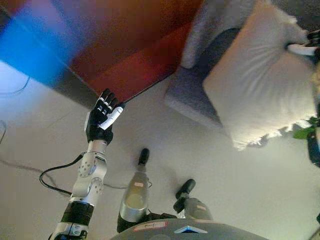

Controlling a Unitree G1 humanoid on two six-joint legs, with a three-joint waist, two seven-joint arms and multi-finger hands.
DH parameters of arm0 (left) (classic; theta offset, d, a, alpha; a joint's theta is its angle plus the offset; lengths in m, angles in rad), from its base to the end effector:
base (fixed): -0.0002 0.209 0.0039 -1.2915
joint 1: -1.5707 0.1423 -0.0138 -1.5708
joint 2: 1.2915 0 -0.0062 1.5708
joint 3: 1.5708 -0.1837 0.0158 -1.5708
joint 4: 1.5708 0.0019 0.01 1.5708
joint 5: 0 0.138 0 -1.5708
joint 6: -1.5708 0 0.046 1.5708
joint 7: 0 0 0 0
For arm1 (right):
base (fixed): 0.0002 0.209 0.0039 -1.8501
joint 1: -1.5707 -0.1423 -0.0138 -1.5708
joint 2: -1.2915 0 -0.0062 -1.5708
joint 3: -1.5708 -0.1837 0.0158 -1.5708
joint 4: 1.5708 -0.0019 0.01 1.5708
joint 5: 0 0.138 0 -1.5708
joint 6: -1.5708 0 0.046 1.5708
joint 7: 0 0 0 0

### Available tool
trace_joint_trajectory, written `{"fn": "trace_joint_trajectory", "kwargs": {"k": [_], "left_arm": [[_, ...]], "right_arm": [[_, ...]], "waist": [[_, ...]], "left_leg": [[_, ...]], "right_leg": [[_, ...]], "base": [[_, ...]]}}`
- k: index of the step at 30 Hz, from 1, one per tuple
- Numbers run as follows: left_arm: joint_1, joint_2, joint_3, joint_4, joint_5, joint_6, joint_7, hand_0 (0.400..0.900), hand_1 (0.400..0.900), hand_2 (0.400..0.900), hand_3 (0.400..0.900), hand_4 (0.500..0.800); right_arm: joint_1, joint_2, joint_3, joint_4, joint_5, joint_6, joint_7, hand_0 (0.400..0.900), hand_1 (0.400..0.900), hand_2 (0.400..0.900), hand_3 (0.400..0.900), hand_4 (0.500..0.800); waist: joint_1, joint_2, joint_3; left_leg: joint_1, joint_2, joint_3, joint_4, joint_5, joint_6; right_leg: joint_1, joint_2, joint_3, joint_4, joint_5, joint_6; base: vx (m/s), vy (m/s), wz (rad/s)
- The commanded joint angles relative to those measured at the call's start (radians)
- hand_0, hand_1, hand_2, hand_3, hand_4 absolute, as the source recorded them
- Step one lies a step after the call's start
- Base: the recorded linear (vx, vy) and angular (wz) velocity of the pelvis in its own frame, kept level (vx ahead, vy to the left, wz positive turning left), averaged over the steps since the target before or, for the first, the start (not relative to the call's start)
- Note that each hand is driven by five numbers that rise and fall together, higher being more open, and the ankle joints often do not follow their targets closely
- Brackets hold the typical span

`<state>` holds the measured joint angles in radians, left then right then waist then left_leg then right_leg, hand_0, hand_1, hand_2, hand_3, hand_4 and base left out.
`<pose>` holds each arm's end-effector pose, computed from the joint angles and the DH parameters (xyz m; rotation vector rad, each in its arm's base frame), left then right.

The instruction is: Pick up the pillow and put it on the sofa.

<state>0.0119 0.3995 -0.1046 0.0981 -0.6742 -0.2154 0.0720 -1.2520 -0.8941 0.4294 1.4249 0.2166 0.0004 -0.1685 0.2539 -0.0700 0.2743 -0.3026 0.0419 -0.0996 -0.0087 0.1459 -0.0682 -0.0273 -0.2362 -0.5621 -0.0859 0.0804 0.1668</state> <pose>0.1987 0.2146 0.0423 -0.2738 -0.0551 0.0655 0.3146 -0.3553 0.2376 -0.6240 0.1168 -0.7170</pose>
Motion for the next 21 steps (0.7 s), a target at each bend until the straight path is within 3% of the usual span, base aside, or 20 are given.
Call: {"fn": "trace_joint_trajectory", "kwargs": {"k": [1,12,17,21], "left_arm": [[-0.071,0.054,-0.055,-0.205,-0.012,-0.071,-0.043,0.9,0.9,0.9,0.9,0.8],[-0.049,0.046,-0.058,-0.154,0.016,-0.051,-0.02,0.9,0.9,0.9,0.9,0.8],[-0.044,0.035,-0.043,-0.121,0.043,-0.039,-0.014,0.9,0.9,0.9,0.9,0.8],[-0.031,0.017,-0.006,-0.103,0.069,-0.032,0.004,0.9,0.9,0.9,0.9,0.8]], "right_arm": [[-0.228,-0.134,0.072,-0.105,0.086,-0.053,-0.108,0.9,0.9,0.9,0.9,0.8],[-0.09,-0.046,-0.021,-0.245,0.108,-0.104,-0.137,0.9,0.9,0.9,0.9,0.8],[0.009,-0.001,-0.089,-0.421,0.156,-0.147,-0.132,0.9,0.9,0.9,0.9,0.8],[0.164,0.053,-0.169,-0.668,0.14,-0.175,-0.135,0.9,0.9,0.9,0.9,0.8]], "waist": [[0.044,-0.016,-0.067],[0.007,-0.033,-0.099],[-0.042,-0.052,-0.125],[-0.094,-0.051,-0.14]], "left_leg": [[0.099,0.073,-0.001,-0.031,-0.04,-0.064],[0.147,0.054,0.012,0.079,-0.137,-0.047],[0.18,0.048,0.041,0.098,-0.166,-0.039],[0.221,0.056,0.083,0.097,-0.182,-0.032]], "right_leg": [[-0.023,-0.063,0.022,0.01,0.1,0.062],[0.064,-0.072,0.05,0.006,0.081,0.052],[0.082,-0.08,0.081,0.004,0.086,0.051],[0.084,-0.084,0.119,0.006,0.089,0.05]], "base": [[0.05,-0.009,0.06],[0.05,0.013,-0.13],[0.04,0.05,-0.27],[0.03,0.073,-0.45]]}}
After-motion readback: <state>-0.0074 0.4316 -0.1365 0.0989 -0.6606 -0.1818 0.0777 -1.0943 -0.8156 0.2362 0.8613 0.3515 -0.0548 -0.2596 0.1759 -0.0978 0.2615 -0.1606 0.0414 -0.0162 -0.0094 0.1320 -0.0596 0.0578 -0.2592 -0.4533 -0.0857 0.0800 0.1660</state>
